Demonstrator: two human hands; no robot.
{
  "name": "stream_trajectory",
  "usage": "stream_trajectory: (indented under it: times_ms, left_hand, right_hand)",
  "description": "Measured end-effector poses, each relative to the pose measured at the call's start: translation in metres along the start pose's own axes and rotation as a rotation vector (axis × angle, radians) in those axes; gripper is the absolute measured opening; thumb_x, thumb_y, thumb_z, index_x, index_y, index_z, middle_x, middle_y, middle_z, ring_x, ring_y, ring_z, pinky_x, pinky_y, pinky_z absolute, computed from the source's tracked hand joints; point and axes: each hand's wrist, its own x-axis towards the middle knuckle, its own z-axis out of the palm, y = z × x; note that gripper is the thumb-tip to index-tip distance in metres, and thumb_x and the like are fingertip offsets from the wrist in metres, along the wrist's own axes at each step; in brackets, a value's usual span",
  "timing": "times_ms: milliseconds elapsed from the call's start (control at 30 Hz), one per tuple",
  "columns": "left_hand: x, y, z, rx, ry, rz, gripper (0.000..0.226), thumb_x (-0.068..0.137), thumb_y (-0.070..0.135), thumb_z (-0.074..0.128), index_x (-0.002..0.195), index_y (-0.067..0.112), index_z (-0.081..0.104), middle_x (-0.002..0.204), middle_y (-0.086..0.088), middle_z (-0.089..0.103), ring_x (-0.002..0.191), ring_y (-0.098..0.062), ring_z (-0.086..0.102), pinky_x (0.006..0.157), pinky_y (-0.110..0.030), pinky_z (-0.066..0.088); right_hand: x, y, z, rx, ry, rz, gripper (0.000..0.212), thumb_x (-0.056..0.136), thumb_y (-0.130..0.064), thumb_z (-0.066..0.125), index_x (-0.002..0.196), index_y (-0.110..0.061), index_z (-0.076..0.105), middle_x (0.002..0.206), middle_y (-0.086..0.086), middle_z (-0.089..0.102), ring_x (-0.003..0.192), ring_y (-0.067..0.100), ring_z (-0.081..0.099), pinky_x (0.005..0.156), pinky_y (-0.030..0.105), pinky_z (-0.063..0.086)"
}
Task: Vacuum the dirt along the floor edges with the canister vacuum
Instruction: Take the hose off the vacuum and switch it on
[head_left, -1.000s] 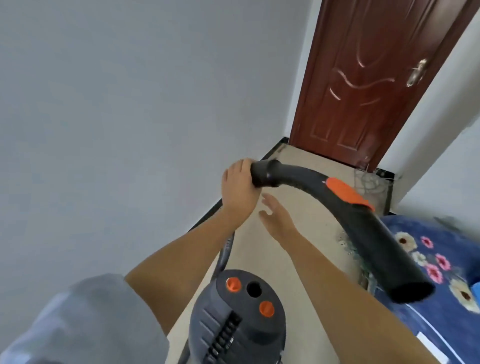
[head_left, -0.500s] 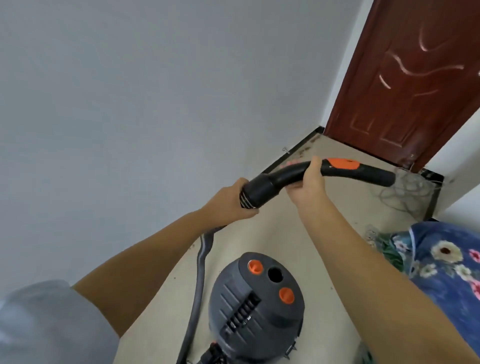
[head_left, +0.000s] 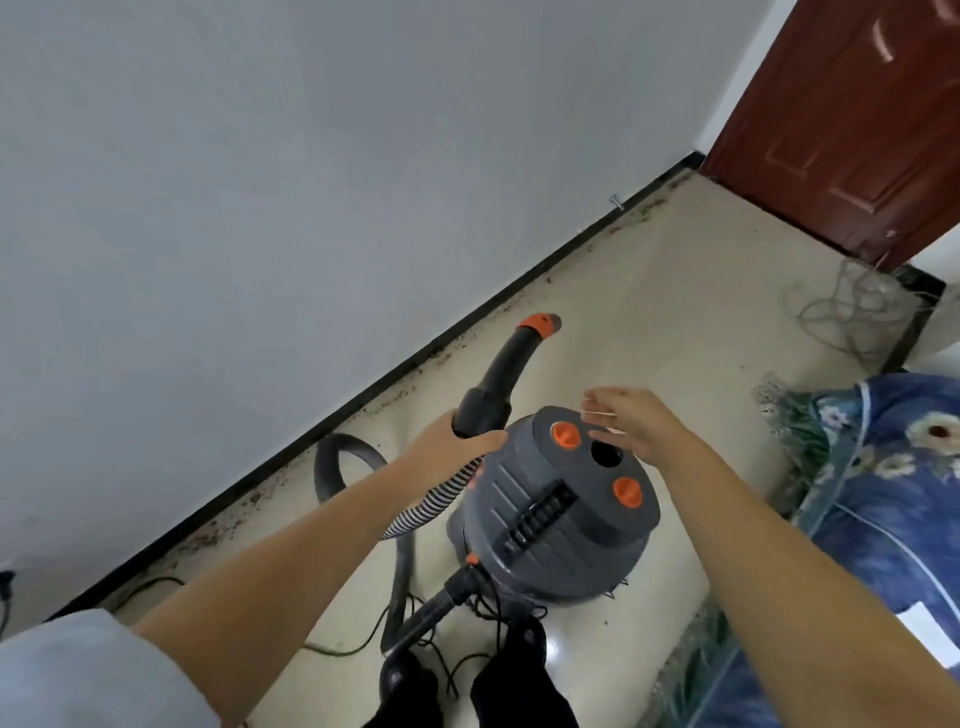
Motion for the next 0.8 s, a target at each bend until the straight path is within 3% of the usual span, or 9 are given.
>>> stream_trajectory:
  times_ms: [100,233,267,367,500,700,800]
  left_hand:
    - [0.013,-0.020,0.029,-0.115,0.055,-0.028,0.033,0.086,0.035,0.065,0.109,0.017,0.048,0.069,-0.001,0.063,0.053,-0.009,0.060,0.055,-0.017,0.051]
    - [0.027,-0.029,0.073,-0.213,0.109,-0.021,0.028,0.083,0.032,0.068,0.102,0.023,0.049,0.067,-0.002,0.061,0.054,-0.015,0.057,0.057,-0.026,0.051]
    - [0.031,-0.031,0.084,-0.238,0.128,-0.041,0.030,0.082,0.033,0.069,0.102,0.023,0.049,0.067,-0.002,0.062,0.054,-0.015,0.056,0.057,-0.027,0.050]
    - [0.040,-0.041,0.115,-0.291,0.183,-0.110,0.034,0.081,0.032,0.070,0.106,0.020,0.051,0.070,-0.004,0.062,0.055,-0.015,0.056,0.059,-0.030,0.049]
    - [0.051,-0.055,0.152,-0.364,0.246,-0.161,0.026,0.085,0.025,0.067,0.100,0.010,0.052,0.061,-0.006,0.058,0.047,-0.013,0.052,0.053,-0.023,0.046]
    - [0.059,-0.071,0.181,-0.386,0.327,-0.309,0.039,0.084,0.028,0.070,0.110,0.004,0.053,0.060,-0.004,0.059,0.043,-0.009,0.054,0.046,-0.017,0.044]
    - [0.062,-0.071,0.183,-0.377,0.339,-0.307,0.042,0.083,0.030,0.070,0.111,0.004,0.052,0.064,-0.006,0.061,0.048,-0.013,0.055,0.052,-0.022,0.047]
  right_hand:
    - [0.021,0.039,-0.031,-0.138,0.116,0.028,0.018,0.097,-0.004,0.046,0.107,-0.002,0.061,0.091,0.011,0.062,0.073,0.014,0.059,0.071,0.027,0.048]
    - [0.055,0.071,-0.048,-0.420,0.122,0.010,0.019,0.092,0.000,0.051,0.103,0.004,0.066,0.076,0.008,0.063,0.051,0.007,0.059,0.047,0.016,0.044]
    - [0.064,0.078,-0.053,-0.522,0.108,-0.011,0.019,0.091,0.000,0.052,0.099,0.001,0.069,0.082,0.011,0.067,0.058,0.012,0.061,0.052,0.018,0.046]
    - [0.082,0.098,-0.071,-0.933,0.049,-0.113,0.024,0.093,-0.002,0.048,0.103,0.000,0.069,0.113,0.017,0.066,0.101,0.031,0.060,0.085,0.033,0.045]
    - [0.106,0.128,-0.100,-1.178,-0.091,-0.214,0.031,0.094,-0.005,0.048,0.121,-0.006,0.062,0.127,0.014,0.059,0.117,0.031,0.054,0.098,0.034,0.040]
    - [0.120,0.144,-0.111,-1.407,-0.268,-0.435,0.032,0.094,-0.017,0.055,0.123,-0.004,0.056,0.131,0.012,0.048,0.115,0.030,0.052,0.093,0.035,0.041]
    - [0.123,0.146,-0.113,-1.514,-0.282,-0.520,0.030,0.095,-0.023,0.052,0.121,-0.007,0.056,0.126,0.009,0.048,0.114,0.025,0.048,0.087,0.034,0.045]
